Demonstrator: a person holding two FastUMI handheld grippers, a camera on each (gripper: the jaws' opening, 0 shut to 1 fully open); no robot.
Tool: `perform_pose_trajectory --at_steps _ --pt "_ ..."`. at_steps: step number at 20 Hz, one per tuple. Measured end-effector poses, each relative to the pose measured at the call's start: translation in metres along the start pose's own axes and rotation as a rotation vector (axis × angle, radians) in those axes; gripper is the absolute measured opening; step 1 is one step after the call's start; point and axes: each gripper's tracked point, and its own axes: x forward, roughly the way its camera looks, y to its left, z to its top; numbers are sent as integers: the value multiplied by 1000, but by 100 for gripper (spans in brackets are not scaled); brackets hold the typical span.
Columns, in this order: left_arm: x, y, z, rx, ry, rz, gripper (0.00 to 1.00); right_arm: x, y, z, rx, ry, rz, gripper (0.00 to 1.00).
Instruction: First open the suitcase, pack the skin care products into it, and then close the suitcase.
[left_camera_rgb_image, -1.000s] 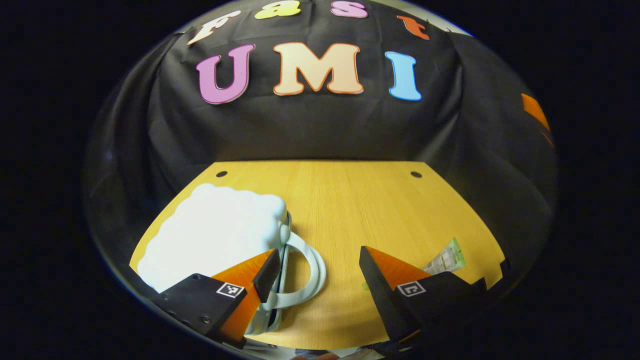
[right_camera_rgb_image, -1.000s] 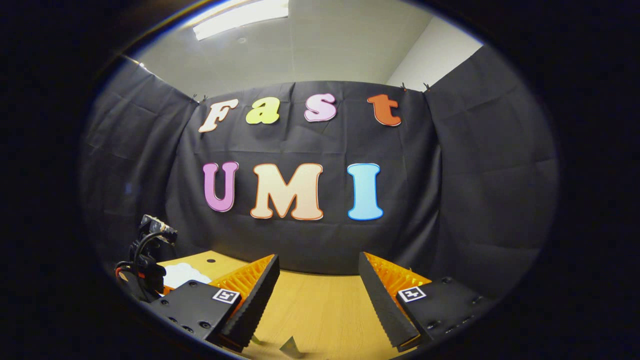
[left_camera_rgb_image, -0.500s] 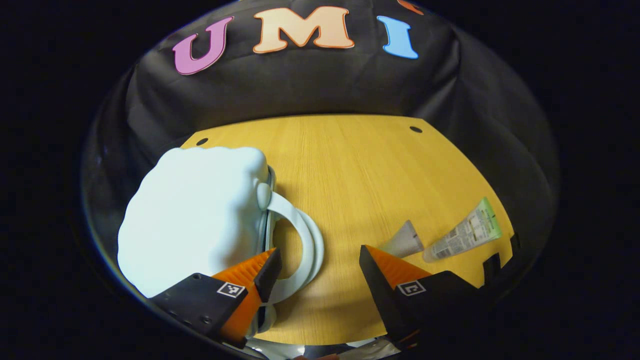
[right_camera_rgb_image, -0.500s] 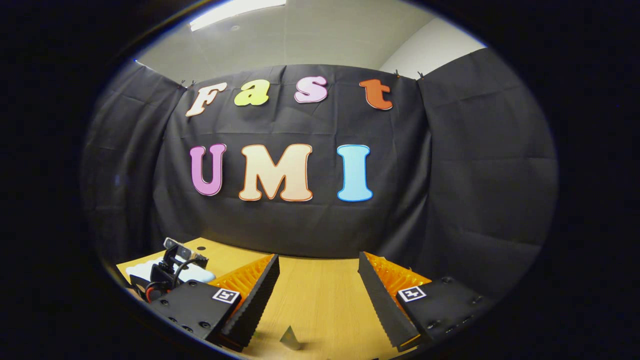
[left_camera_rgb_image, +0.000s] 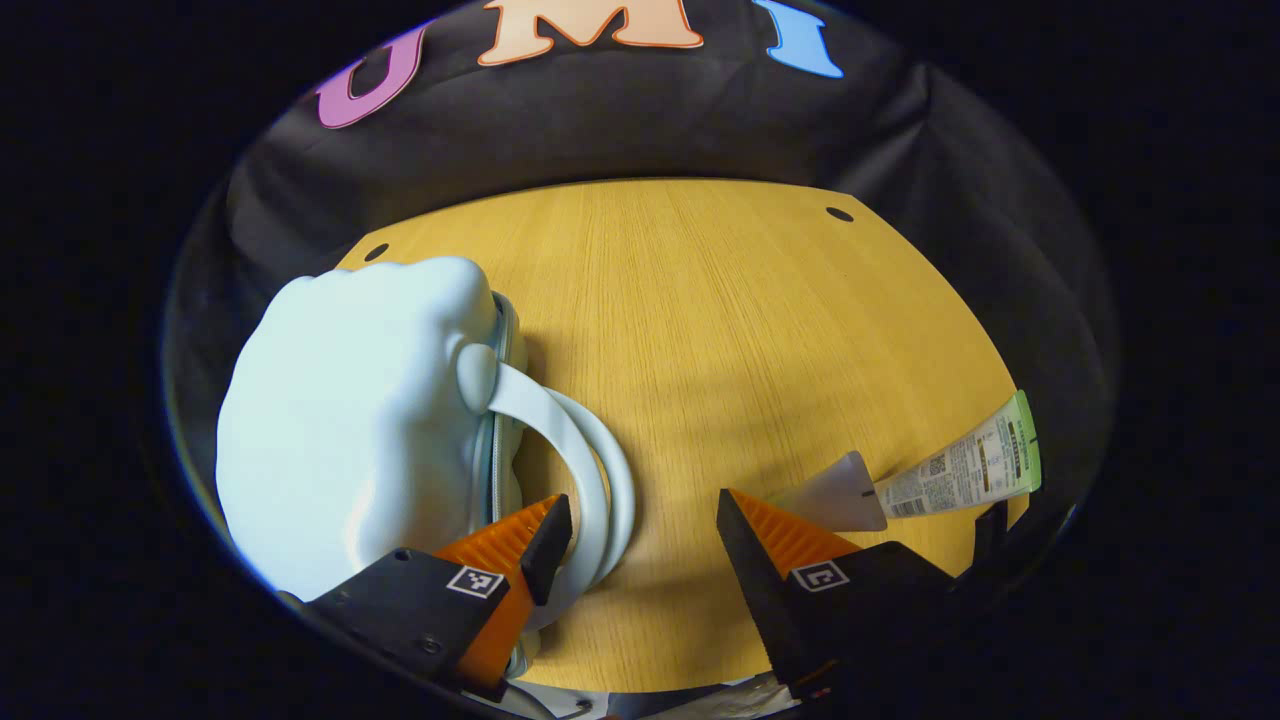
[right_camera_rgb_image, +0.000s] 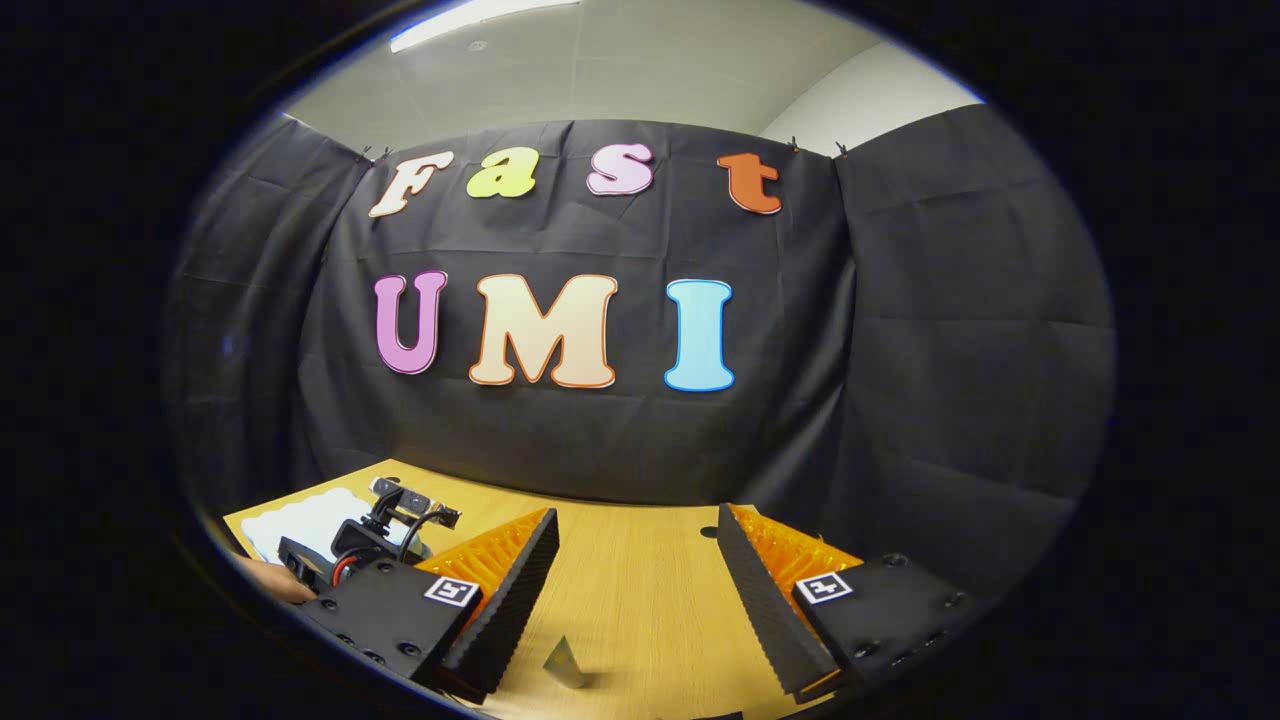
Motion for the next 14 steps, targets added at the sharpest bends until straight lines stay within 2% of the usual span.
perform_pose_trajectory --at_steps 1,3,5,6,8,14 --pt "1 -1 -2 -4 9 -6 88 0 -2 -1 3 0 -4 98" --pt "0 7 -3 6 15 16 76 0 -6 0 13 -2 -11 100" --pt "1 17 -3 -2 17 43 58 2 -7 -1 21 -3 -13 98" --pt "1 22 -4 -12 23 53 40 3 -7 -2 22 -2 -14 99" --pt "1 24 -4 -36 37 48 18 3 -5 -3 24 -4 -12 98" --pt "-1 21 -3 28 63 27 2 5 0 3 17 -28 -2 100"
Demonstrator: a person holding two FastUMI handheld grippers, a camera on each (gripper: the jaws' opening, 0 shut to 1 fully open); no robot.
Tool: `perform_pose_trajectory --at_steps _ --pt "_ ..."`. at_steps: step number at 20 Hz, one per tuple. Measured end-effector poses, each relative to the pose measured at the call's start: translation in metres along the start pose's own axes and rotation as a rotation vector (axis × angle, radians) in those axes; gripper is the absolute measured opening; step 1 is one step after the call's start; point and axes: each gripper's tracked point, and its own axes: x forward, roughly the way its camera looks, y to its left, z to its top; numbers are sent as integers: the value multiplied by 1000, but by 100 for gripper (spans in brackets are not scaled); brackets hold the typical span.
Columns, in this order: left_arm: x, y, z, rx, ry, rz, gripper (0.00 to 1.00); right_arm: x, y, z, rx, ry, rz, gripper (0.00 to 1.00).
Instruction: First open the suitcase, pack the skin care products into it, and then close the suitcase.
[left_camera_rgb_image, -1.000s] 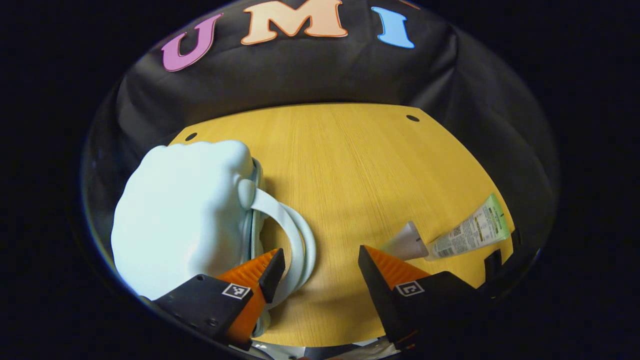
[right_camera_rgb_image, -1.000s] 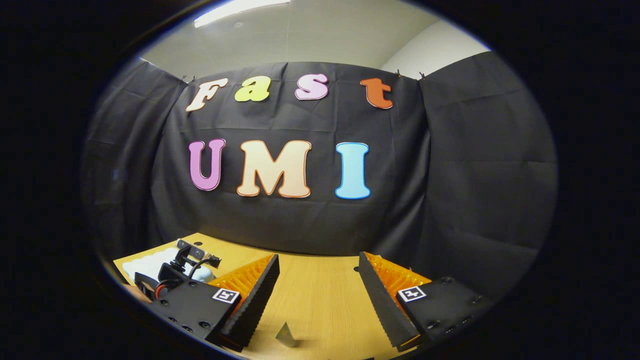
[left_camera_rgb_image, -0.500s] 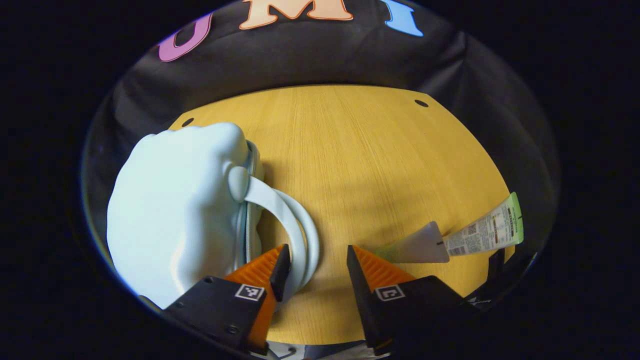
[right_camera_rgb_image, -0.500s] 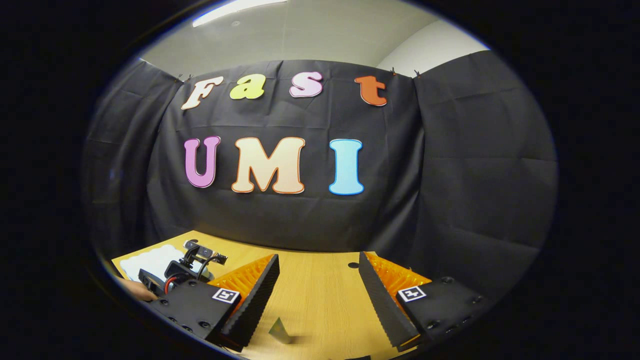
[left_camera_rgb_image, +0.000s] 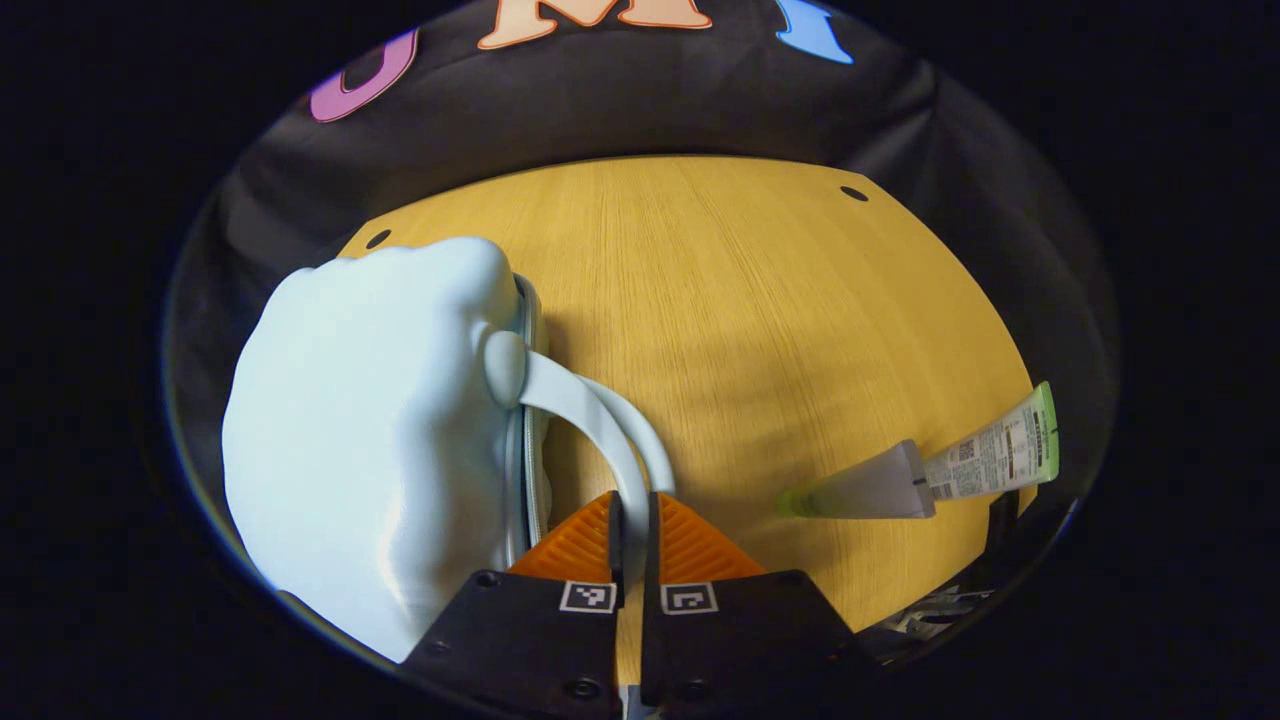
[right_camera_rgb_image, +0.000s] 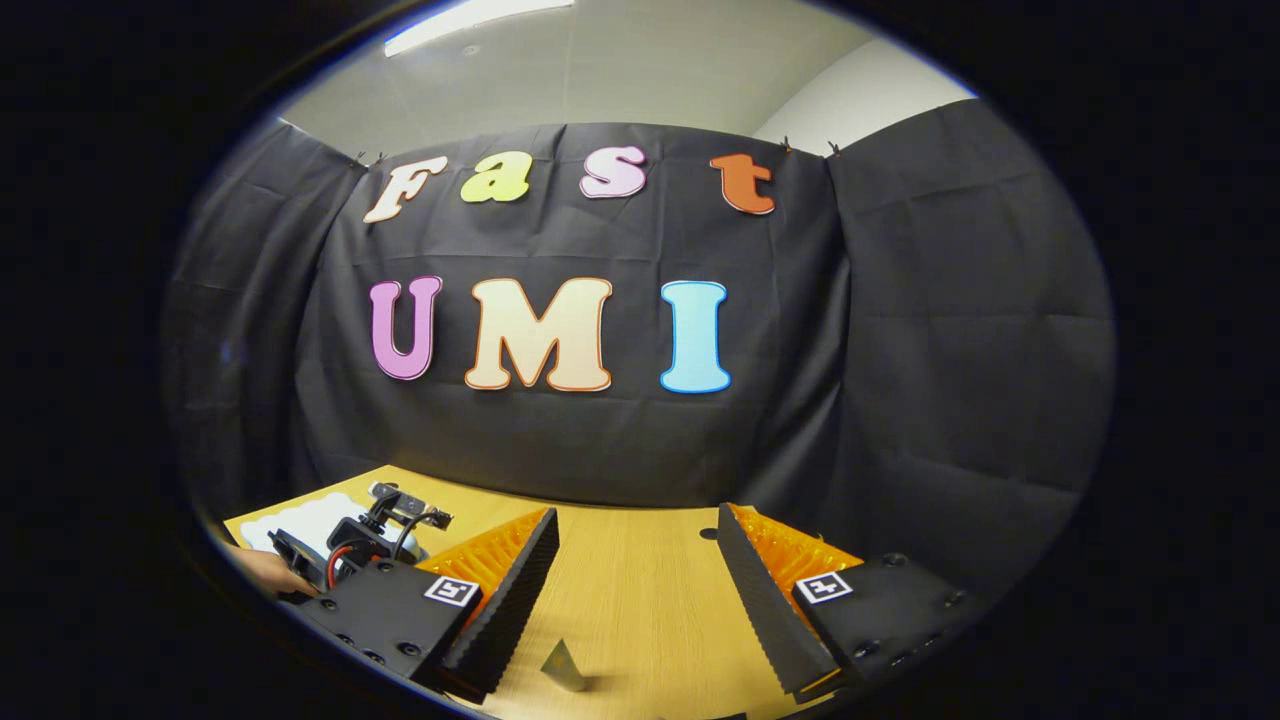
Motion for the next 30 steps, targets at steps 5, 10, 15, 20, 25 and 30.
perform_pose_trajectory --at_steps 5,10,15,20,25,30 --pt "-11 1 13 60 -49 23 0 2 -1 3 7 -22 0 100" --pt "-27 2 26 18 -78 -12 0 4 2 2 29 -24 14 98" --pt "-57 9 48 4 -112 -38 0 5 10 3 34 -35 39 100" --pt "-85 24 74 -52 -170 -70 0 9 17 0 53 -35 55 100" --pt "-115 47 93 -65 -221 -89 0 14 24 1 69 -43 64 100" --pt "-147 82 113 -154 -284 -116 0 19 39 1 75 -45 93 100"
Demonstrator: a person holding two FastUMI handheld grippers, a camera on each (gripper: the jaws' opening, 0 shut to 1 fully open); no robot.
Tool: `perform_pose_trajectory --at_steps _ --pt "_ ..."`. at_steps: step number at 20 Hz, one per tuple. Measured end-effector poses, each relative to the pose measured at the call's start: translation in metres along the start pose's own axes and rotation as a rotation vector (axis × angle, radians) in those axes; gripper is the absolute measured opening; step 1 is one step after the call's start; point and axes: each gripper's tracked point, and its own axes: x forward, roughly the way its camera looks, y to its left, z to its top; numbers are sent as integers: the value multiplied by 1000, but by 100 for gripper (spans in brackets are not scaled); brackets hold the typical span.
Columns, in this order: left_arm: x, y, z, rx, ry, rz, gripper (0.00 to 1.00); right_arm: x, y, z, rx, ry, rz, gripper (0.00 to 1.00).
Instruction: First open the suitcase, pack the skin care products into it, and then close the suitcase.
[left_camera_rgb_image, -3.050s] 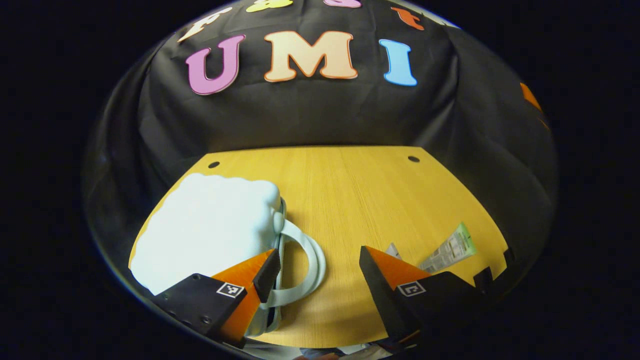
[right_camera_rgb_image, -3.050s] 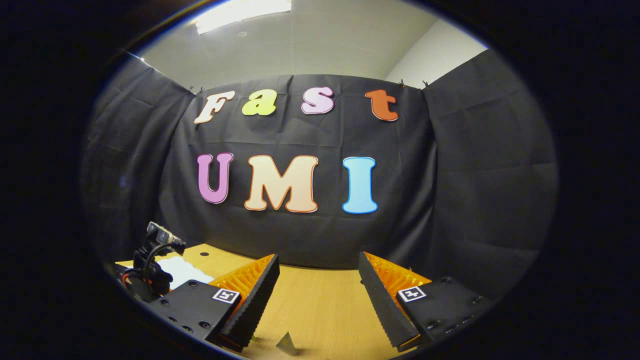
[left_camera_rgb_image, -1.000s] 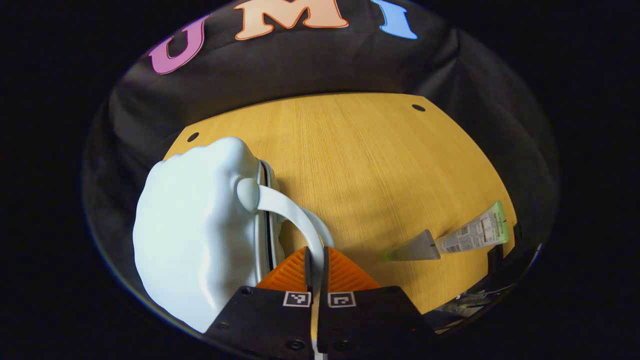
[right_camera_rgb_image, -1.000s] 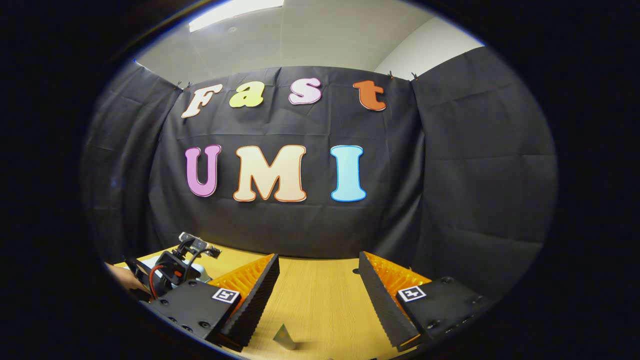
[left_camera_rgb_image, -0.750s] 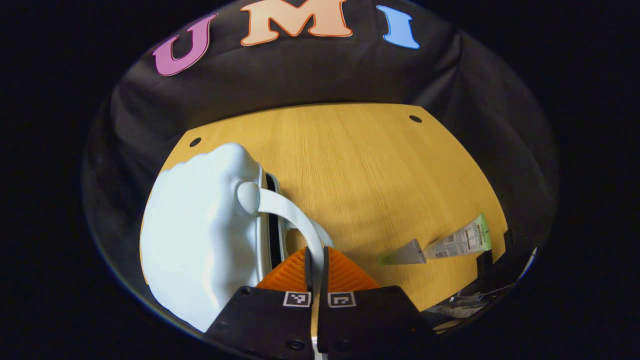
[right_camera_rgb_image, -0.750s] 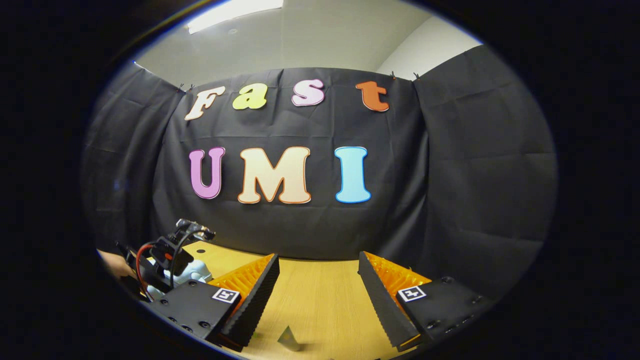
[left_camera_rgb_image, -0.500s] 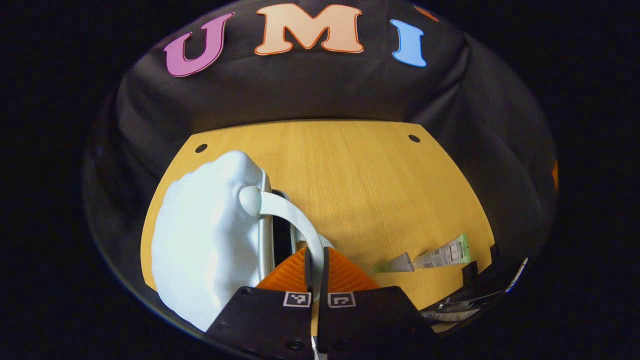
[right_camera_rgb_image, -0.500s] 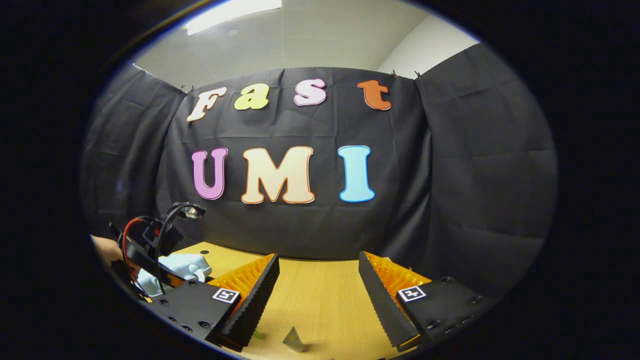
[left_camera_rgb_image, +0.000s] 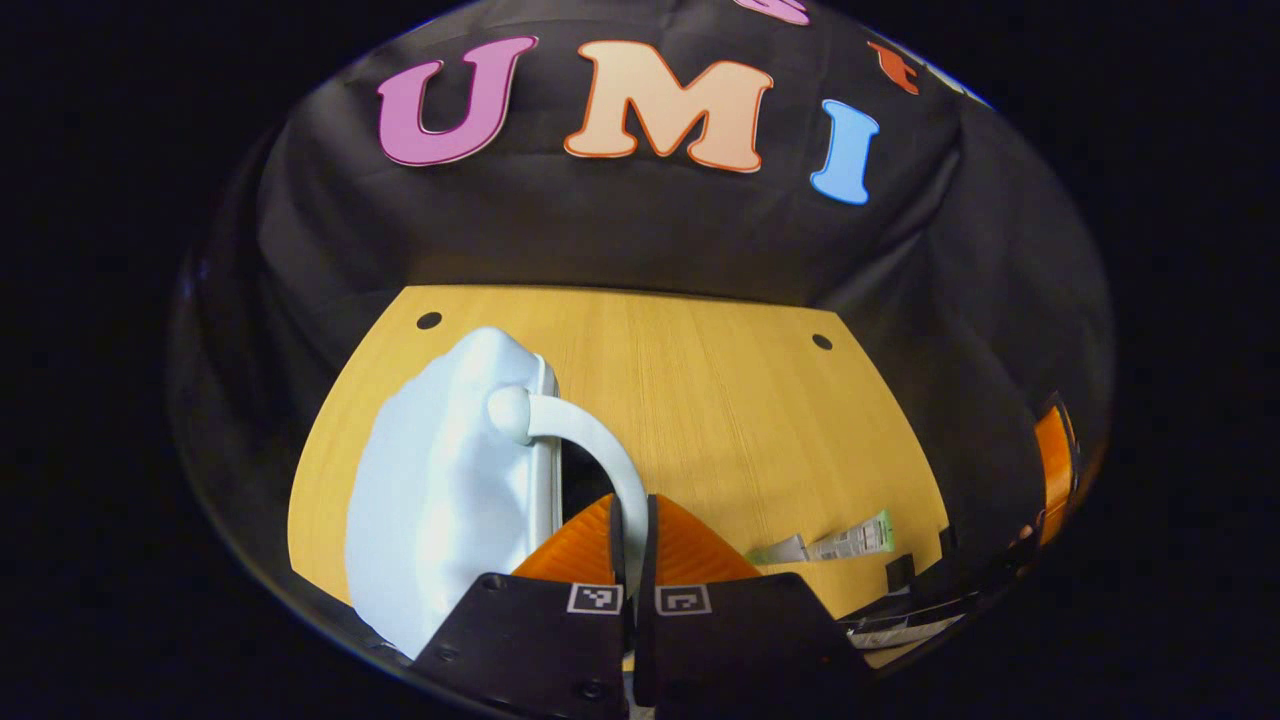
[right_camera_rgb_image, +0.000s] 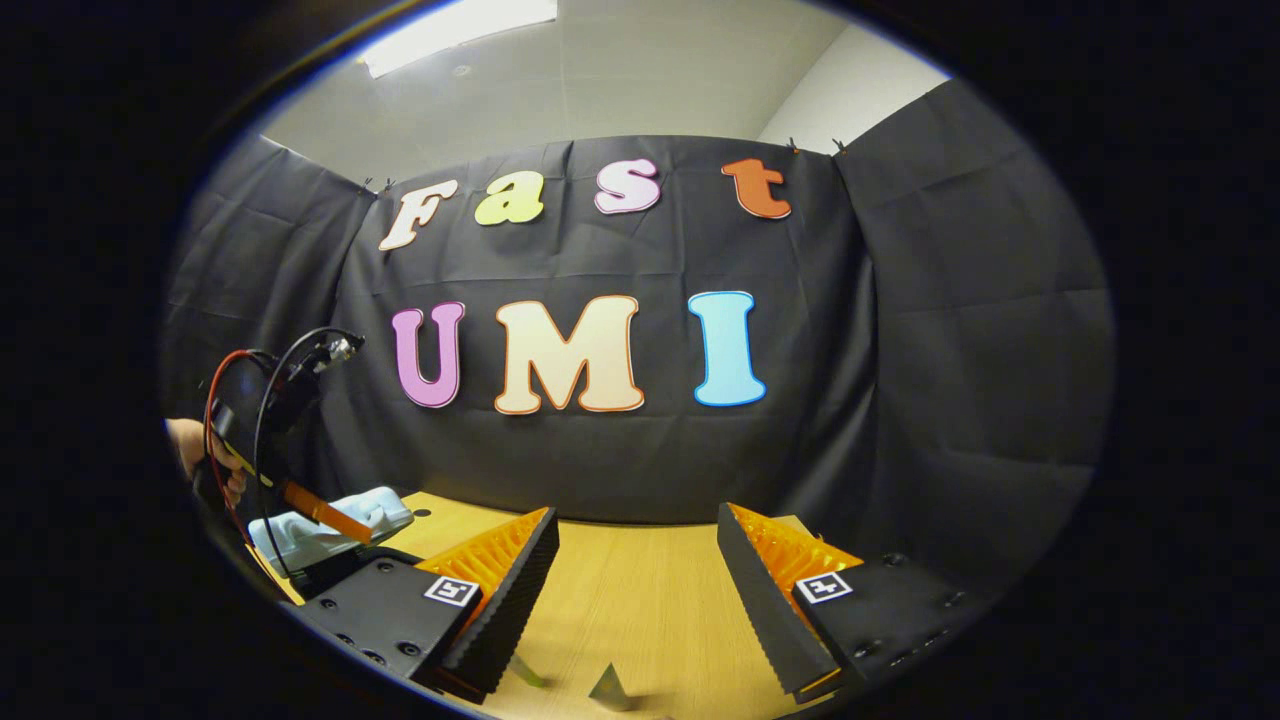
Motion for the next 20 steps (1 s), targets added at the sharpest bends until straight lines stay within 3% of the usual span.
perform_pose_trajectory --at_steps 11,20 --pt "-56 98 56 -101 -98 53 0 12 29 -4 2 6 40 98" --pt "-82 180 65 -134 -118 119 0 25 66 -9 -4 9 63 100"
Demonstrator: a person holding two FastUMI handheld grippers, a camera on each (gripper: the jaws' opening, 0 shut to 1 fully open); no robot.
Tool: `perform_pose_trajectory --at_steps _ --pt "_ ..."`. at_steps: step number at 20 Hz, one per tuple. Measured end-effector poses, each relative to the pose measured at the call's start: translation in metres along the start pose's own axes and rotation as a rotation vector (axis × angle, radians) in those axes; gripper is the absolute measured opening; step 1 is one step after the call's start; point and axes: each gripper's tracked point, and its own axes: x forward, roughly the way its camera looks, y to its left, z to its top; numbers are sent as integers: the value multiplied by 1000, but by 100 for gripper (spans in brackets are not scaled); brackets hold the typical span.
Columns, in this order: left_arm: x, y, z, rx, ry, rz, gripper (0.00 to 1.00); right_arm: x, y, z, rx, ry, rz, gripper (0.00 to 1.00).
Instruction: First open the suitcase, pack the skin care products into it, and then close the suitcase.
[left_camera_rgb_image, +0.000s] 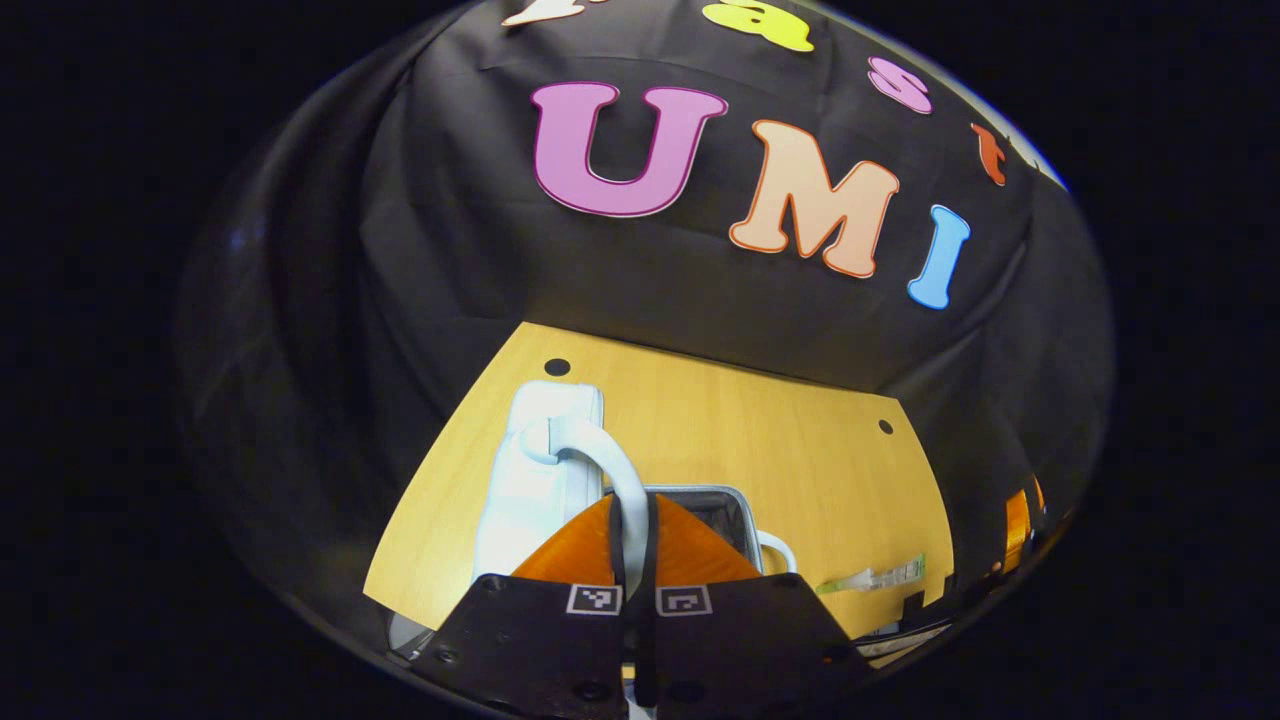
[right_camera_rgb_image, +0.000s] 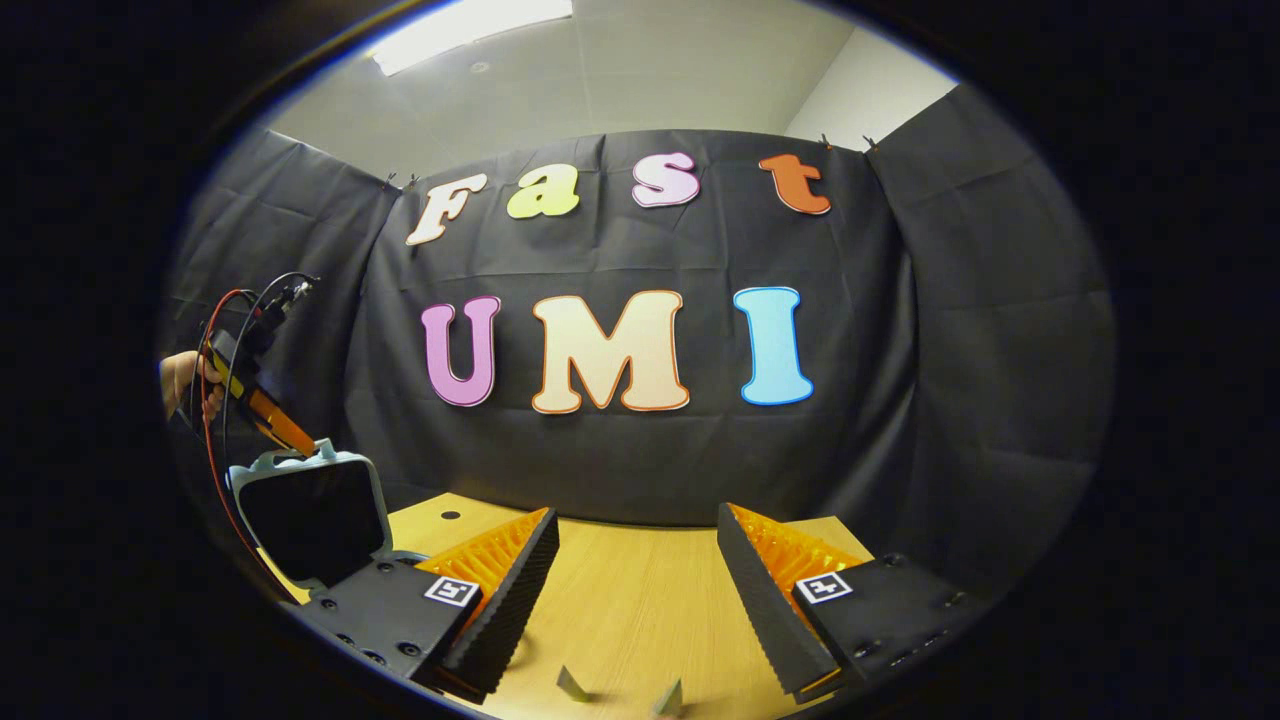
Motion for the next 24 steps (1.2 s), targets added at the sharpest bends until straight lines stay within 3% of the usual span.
perform_pose_trajectory --at_steps 14,24 --pt "1 106 3 -14 -12 25 0 16 62 -5 -5 -10 -44 98" --pt "25 220 -26 -153 28 168 0 17 107 -16 -47 29 -31 98"
